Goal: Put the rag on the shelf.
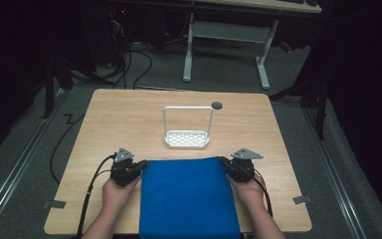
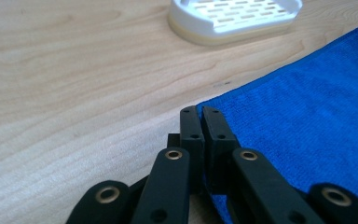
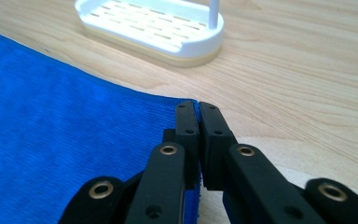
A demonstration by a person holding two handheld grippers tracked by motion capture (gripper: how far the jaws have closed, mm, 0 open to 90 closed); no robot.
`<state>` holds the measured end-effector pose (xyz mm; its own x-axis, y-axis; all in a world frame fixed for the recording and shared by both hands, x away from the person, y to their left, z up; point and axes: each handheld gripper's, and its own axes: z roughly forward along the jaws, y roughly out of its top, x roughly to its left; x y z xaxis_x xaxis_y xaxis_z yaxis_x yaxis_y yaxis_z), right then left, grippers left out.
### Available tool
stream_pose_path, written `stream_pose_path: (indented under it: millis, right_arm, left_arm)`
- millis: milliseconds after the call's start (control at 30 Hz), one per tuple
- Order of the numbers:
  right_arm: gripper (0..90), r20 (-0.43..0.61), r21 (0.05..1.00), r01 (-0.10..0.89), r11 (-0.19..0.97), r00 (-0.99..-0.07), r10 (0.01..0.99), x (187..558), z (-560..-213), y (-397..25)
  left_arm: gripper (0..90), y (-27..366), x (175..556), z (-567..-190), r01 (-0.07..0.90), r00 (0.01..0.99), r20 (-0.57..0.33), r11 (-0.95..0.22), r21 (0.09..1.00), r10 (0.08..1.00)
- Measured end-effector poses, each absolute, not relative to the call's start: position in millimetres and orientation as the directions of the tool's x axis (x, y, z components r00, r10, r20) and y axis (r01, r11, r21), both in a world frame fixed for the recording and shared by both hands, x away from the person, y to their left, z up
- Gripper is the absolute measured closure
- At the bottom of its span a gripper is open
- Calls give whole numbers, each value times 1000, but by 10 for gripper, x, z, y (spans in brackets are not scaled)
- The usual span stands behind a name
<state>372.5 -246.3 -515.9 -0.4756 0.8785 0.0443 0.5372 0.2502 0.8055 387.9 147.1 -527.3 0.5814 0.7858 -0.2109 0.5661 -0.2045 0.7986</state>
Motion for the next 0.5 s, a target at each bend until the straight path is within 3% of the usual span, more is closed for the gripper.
stream_pose_path:
  millis: [500]
  right_arm:
    - [880, 53, 899, 406, 166, -476, 878, 3490, -4879, -2505]
  left_arm:
    - [880, 1522, 3693, -4980, 466, 585, -216, -106, 878, 781]
